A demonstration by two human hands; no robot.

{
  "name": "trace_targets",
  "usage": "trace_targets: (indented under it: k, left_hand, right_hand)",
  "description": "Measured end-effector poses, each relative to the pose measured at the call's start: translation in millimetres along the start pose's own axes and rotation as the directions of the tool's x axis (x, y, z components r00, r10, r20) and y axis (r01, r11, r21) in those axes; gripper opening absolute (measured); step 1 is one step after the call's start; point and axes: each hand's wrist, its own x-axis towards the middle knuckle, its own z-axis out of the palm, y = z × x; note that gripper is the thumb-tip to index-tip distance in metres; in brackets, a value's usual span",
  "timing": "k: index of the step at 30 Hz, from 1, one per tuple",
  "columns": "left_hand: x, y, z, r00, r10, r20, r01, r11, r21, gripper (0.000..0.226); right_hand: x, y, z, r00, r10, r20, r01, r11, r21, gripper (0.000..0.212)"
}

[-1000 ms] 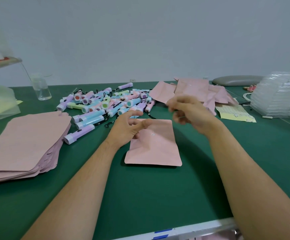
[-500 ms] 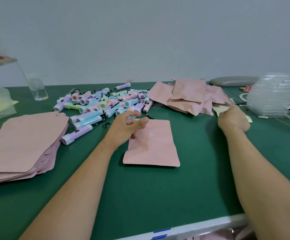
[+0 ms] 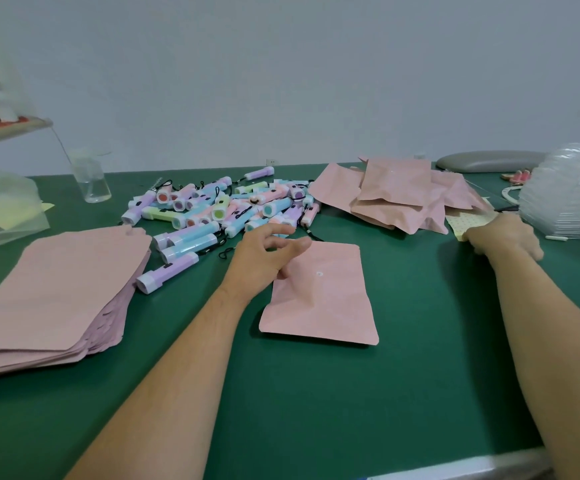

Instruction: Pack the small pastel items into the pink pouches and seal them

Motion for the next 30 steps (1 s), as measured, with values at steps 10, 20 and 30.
trace_targets:
  k: [10, 20, 30]
  left_hand:
    - [0.3, 0.3, -1.8, 0.999, 0.007, -0.045, -0.002, 0.995, 0.1, 0.029]
    - [0.2, 1.1, -0.5, 0.996, 0.01, -0.09, 0.007, 0.983, 0.182, 0.028]
    - [-1.0, 5.1, -5.4, 0.985, -0.058, -0.161, 0.046, 0.996, -0.077, 0.038]
  right_hand:
    - [1.1, 3.4, 0.5, 0.999, -0.017, -0.031, 0.018, 0.999, 0.04, 0.054]
    - [-31.0, -10.3, -2.2, 0.966, -0.158, -0.205, 0.227, 0.896, 0.382, 0.036]
    - [-120.6, -57.2, 27.4, 0.602, -0.573, 0.556, 0.375, 0.817, 0.438, 0.057]
